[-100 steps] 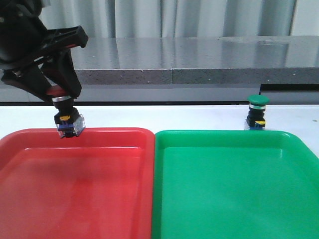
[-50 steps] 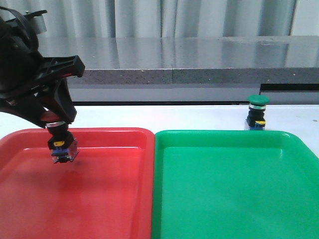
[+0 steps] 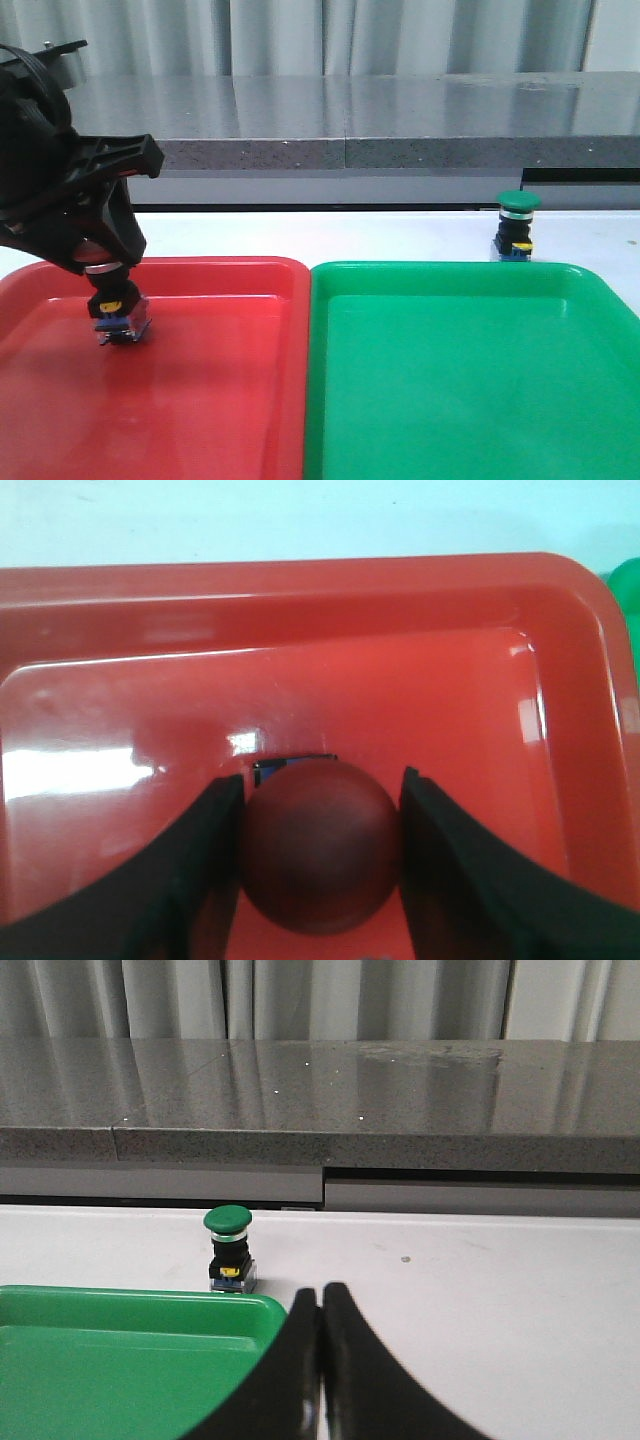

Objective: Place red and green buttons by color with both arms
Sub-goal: 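Move the red button forward and lower it into the red tray, then open the left gripper and raise it away from the button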

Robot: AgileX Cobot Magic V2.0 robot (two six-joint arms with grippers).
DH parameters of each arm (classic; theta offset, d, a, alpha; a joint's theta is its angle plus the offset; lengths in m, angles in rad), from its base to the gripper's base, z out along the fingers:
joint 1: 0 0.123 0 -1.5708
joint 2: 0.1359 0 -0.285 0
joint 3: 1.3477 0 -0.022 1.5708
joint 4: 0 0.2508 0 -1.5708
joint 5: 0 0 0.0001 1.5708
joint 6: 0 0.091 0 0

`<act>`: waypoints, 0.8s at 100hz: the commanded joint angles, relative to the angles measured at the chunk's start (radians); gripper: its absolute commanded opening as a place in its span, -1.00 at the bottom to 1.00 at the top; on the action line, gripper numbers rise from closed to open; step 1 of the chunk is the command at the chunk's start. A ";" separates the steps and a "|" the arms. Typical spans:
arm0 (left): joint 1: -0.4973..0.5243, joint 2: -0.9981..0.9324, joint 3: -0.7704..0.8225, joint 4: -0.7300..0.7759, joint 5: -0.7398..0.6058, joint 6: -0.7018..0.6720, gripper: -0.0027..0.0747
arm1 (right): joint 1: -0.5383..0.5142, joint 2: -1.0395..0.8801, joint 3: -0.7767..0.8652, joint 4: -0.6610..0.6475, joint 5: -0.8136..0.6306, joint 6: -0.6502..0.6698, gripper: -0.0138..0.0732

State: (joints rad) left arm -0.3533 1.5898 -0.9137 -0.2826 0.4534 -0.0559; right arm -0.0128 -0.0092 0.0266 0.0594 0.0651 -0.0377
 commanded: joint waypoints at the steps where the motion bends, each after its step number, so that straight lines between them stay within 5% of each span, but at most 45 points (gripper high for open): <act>1: -0.008 -0.032 -0.022 -0.009 -0.045 -0.009 -0.44 | -0.008 -0.016 -0.013 -0.001 -0.071 -0.003 -0.84; 19: -0.008 -0.032 -0.022 -0.005 -0.042 -0.009 -0.35 | -0.008 -0.016 -0.013 -0.001 -0.071 -0.003 -0.84; 53: -0.008 -0.032 -0.022 -0.005 -0.030 -0.009 0.29 | -0.008 -0.016 -0.013 -0.001 -0.071 -0.003 -0.84; 80: -0.008 -0.032 -0.022 -0.005 -0.027 -0.009 0.33 | -0.008 -0.016 -0.013 -0.001 -0.071 -0.003 -0.84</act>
State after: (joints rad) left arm -0.3533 1.5898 -0.9137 -0.2791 0.4542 -0.0566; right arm -0.0128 -0.0092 0.0266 0.0594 0.0651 -0.0377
